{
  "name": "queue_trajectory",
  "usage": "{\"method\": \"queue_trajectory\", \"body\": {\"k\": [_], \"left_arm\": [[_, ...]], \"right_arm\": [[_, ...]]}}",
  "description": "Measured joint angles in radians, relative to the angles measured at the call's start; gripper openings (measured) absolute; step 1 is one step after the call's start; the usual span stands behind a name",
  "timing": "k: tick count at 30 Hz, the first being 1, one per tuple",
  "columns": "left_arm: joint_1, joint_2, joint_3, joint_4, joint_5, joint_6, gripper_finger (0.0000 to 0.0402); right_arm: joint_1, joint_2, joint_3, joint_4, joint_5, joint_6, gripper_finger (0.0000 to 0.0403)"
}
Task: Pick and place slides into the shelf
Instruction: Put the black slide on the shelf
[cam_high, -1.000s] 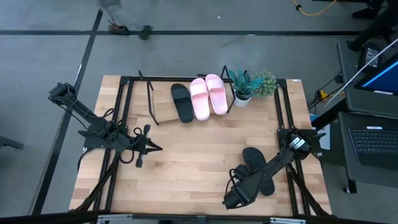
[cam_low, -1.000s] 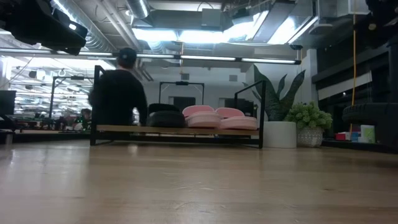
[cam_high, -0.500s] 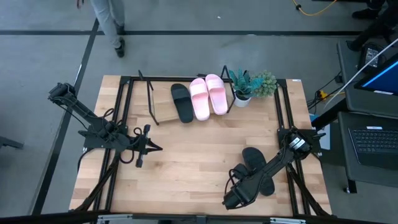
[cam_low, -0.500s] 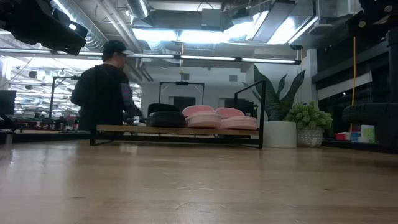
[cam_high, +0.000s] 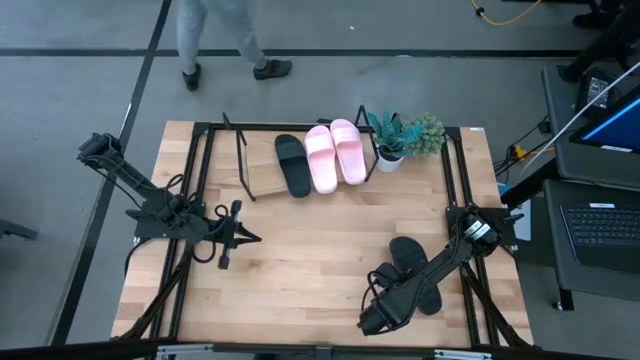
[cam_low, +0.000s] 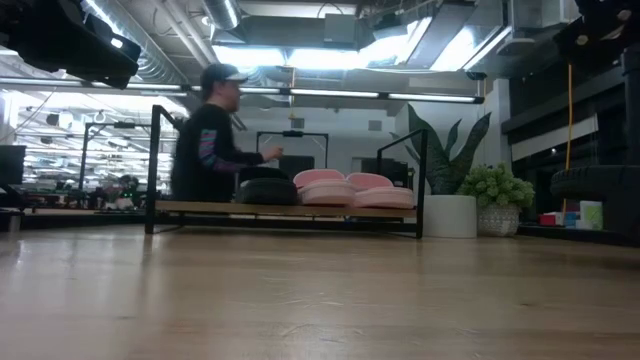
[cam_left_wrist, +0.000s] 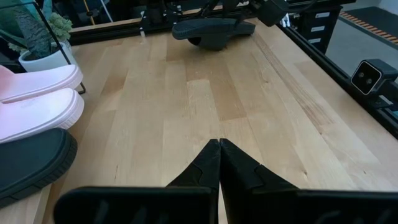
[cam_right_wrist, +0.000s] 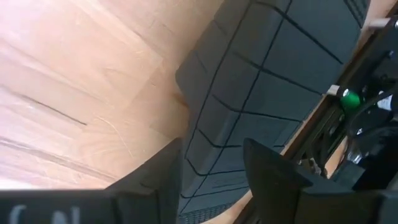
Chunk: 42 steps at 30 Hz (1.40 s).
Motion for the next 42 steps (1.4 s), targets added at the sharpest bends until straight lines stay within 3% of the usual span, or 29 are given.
{"method": "queue_trajectory", "body": {"k": [10, 23, 34, 42], "left_arm": [[0.000, 0.000, 0.000, 0.000, 0.000, 0.000, 0.0000], [0.000, 0.000, 0.000, -0.001, 0.000, 0.000, 0.0000], [0.000, 0.000, 0.000, -0.013, 0.000, 0.000, 0.0000], [0.000, 0.000, 0.000, -0.013, 0.000, 0.000, 0.0000]], "right_arm": [[-0.037, 0.000, -0.127, -0.002, -0.036, -0.011, 0.0166], [-0.046, -0.076, -0.132, -0.002, 0.024, 0.019, 0.0164], [-0.060, -0.078, -0.133, 0.000, 0.051, -0.008, 0.0108], [-0.061, -0.089, -0.133, -0.001, 0.052, -0.007, 0.0102]]}}
